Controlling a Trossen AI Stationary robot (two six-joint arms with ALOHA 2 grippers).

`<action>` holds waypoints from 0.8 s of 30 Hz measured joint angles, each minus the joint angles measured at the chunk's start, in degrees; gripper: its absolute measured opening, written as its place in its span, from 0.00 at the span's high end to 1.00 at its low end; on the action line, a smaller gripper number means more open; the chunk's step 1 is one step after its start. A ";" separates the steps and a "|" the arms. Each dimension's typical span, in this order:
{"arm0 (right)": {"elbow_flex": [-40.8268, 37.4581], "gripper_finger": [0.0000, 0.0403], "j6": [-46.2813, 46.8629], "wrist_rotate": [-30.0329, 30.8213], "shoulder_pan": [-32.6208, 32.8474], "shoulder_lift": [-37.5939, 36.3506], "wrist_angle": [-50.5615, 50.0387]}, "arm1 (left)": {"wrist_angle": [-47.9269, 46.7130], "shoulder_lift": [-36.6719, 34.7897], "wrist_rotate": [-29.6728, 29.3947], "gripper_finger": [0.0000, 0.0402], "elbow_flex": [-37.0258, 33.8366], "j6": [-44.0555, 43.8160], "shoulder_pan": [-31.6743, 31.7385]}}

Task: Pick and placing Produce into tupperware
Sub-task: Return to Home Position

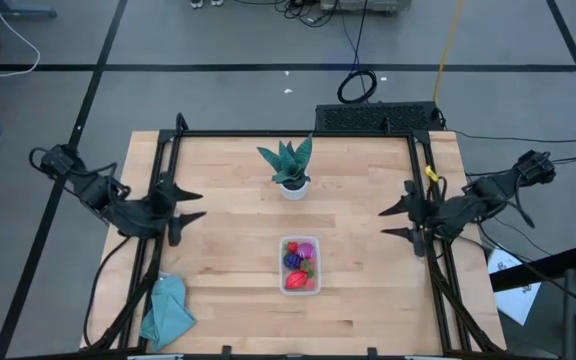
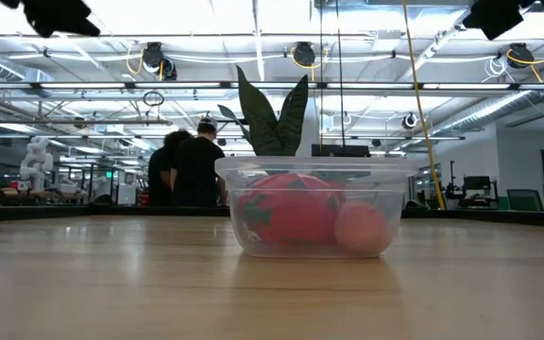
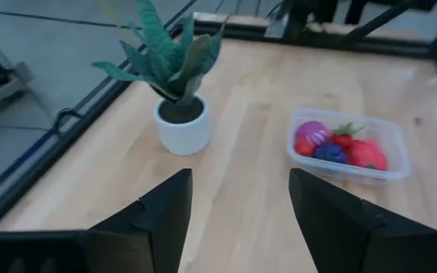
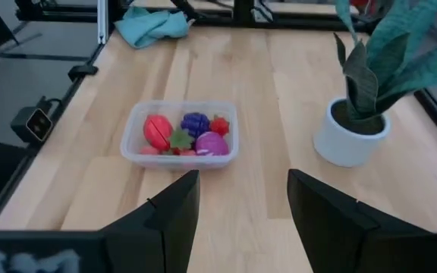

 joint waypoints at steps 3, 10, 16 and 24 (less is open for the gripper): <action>-4.08 0.52 -1.59 0.09 -0.04 -4.44 4.42 | 6.21 -4.97 0.33 0.44 -5.90 1.78 -1.04; -14.91 0.52 -3.74 -0.07 -0.05 -11.90 14.05 | 16.22 -10.01 3.87 0.44 -15.90 5.66 -0.56; -19.23 0.52 -4.34 -0.12 -2.02 -15.02 16.36 | 20.05 -10.92 5.72 0.44 -19.92 7.39 2.41; -19.38 0.52 -8.87 -4.75 -9.78 -15.32 17.49 | 25.29 -13.87 10.33 0.44 -22.32 12.85 8.35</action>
